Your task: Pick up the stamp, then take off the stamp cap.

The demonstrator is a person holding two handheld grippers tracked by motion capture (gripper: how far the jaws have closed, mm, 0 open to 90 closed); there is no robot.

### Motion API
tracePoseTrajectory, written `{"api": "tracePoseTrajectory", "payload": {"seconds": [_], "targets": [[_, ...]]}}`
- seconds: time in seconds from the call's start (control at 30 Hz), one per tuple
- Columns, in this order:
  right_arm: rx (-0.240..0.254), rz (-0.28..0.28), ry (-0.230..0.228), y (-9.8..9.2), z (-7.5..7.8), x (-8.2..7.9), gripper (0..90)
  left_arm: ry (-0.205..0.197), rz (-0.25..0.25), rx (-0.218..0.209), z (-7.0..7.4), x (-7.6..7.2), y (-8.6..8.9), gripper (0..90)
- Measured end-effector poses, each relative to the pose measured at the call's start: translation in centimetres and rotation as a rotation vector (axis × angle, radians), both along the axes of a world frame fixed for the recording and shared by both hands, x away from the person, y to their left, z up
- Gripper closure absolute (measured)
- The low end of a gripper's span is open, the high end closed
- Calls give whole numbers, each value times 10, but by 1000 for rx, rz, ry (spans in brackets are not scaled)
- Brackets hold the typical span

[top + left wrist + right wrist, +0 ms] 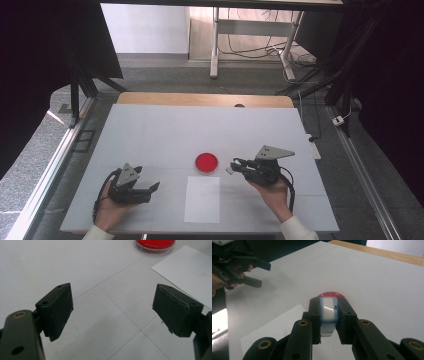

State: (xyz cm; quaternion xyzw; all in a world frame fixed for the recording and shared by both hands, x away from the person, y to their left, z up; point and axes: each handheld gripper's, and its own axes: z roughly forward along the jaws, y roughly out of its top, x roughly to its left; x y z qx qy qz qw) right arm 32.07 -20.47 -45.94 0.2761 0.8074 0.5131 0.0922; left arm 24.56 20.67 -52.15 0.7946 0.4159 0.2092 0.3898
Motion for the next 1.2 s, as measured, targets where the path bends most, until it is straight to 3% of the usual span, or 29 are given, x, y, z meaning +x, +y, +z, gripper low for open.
{"api": "tracePoseTrajectory", "payload": {"seconds": [0.77, 1.2], "targets": [[11, 23, -23, 26, -3, -10, 754, 2, -4, 5, 0, 0, -1, 169], [19, 14, -42, 26, -2, -11, 754, -11, -9, 7, 2, 0, -2, 169]]}}
